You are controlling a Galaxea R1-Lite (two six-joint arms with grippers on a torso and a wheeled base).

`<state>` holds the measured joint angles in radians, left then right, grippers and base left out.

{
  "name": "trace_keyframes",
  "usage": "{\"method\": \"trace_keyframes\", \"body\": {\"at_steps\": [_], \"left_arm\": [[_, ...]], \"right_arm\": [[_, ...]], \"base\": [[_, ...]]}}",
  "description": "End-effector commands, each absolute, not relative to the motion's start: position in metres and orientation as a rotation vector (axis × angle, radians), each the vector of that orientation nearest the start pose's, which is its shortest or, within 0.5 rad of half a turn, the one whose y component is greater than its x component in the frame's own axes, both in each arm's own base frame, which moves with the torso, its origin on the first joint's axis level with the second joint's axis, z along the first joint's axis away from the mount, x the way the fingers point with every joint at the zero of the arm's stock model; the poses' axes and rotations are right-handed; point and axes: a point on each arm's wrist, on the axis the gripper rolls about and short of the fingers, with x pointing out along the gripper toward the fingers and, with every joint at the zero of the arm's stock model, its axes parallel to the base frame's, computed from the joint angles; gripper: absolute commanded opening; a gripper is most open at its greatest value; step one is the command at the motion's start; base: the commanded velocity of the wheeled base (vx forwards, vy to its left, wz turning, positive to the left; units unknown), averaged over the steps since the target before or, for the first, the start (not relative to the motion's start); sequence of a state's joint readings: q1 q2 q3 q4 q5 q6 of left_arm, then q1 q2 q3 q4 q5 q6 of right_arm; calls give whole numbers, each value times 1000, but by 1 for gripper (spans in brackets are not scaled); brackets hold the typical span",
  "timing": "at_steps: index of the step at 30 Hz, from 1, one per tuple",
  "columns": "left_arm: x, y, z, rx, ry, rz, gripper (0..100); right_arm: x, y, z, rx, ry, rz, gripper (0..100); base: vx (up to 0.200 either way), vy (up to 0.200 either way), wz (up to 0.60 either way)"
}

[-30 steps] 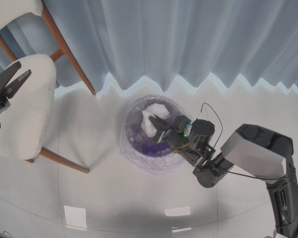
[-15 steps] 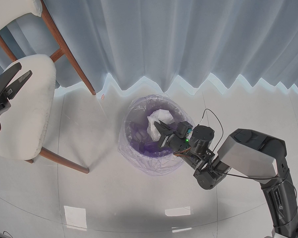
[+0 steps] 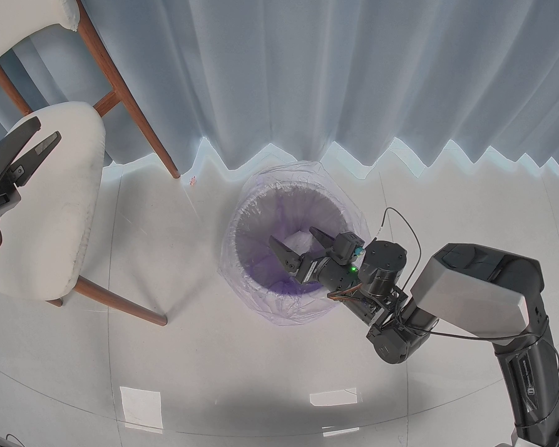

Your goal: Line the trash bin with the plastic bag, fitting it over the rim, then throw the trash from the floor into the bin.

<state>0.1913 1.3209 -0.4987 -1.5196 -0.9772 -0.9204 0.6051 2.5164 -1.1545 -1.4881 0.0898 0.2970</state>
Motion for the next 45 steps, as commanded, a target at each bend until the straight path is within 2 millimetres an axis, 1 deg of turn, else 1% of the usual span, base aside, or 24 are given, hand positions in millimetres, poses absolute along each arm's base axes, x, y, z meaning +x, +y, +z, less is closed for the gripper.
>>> {"method": "trace_keyframes", "body": {"at_steps": [1, 5, 8, 11, 12, 14, 15, 19, 20, 21, 22, 24, 25, 26, 27, 28, 30, 31, 34, 36, 38, 41, 44, 45], "left_arm": [[173, 10, 274, -456, -198, -966, 100], [173, 5, 274, -452, -202, -997, 100], [172, -2, 273, -459, -191, -1036, 100], [168, -14, 270, -472, -168, -1102, 100], [162, -18, 270, -461, -175, -1128, 100], [153, -24, 271, -436, -194, -1165, 100], [145, -29, 270, -412, -210, -1196, 100], [116, -41, 270, -347, -271, -1310, 100], [109, -43, 270, -337, -278, -1343, 100], [108, -43, 269, -335, -278, -1349, 100], [91, -43, 269, -299, -277, -1424, 100], [75, -40, 264, -247, -247, -1498, 100], [75, -40, 264, -247, -247, -1498, 100], [61, -37, 246, -219, -170, -1547, 100], [60, -36, 244, -216, -166, -1548, 100], [39, -31, 221, -202, -148, -1549, 100], [12, -24, 202, -188, -179, -1513, 100], [4, -22, 200, -171, -205, -1497, 100], [-34, -19, 182, -234, -228, -1341, 100], [-54, -21, 164, -243, -238, -1270, 100], [-60, -23, 143, -231, -236, -1217, 100], [-58, -19, 138, -192, -293, -1185, 100], [-48, -16, 132, -226, -379, -901, 100], [-42, -15, 125, -224, -343, -804, 100]], "right_arm": [[344, 248, 72, 330, -51, 728, 100], [311, 222, 99, 321, -63, 714, 100], [279, 195, 119, 295, -60, 647, 100], [227, 149, 146, 248, -89, 563, 100], [207, 133, 155, 232, -114, 550, 100], [184, 113, 164, 211, -151, 531, 100], [164, 95, 171, 196, -186, 495, 100], [118, 44, 169, 157, -191, 300, 100], [108, 35, 166, 152, -182, 260, 100], [107, 34, 166, 152, -183, 255, 100], [88, 22, 166, 155, -181, 192, 100], [70, 12, 162, 141, -175, 127, 100], [70, 12, 162, 141, -175, 127, 100], [55, 5, 154, 103, -147, 54, 100], [54, 5, 154, 99, -145, 49, 100], [37, 1, 142, 61, -109, -3, 100], [15, 0, 128, 58, -104, 4, 100], [9, 0, 123, 57, -99, 13, 100], [-22, 2, 82, 14, -46, 40, 100], [-23, 1, 77, -26, -15, 63, 100], [-23, 1, 76, -28, -5, 34, 100], [-23, 0, 75, -5, 0, 18, 100], [-23, 0, 75, 20, 3, -15, 100], [-23, 0, 75, 18, 1, -21, 100]], "base": [[0, 0, 0], [0, 0, 0], [0, 0, 0], [0, 0, 0], [0, 0, 0], [0, 0, 0], [0, 0, 0], [0, 0, 0], [0, 0, 0], [0, 0, 0], [0, 0, 0], [0, 0, 0], [0, 0, 0], [0, 0, 0], [0, 0, 0], [0, 0, 0], [0, 0, 0], [0, 0, 0], [0, 0, 0], [0, 0, 0], [0, 0, 0], [0, 0, 0], [0, 0, 0], [0, 0, 0]]}}
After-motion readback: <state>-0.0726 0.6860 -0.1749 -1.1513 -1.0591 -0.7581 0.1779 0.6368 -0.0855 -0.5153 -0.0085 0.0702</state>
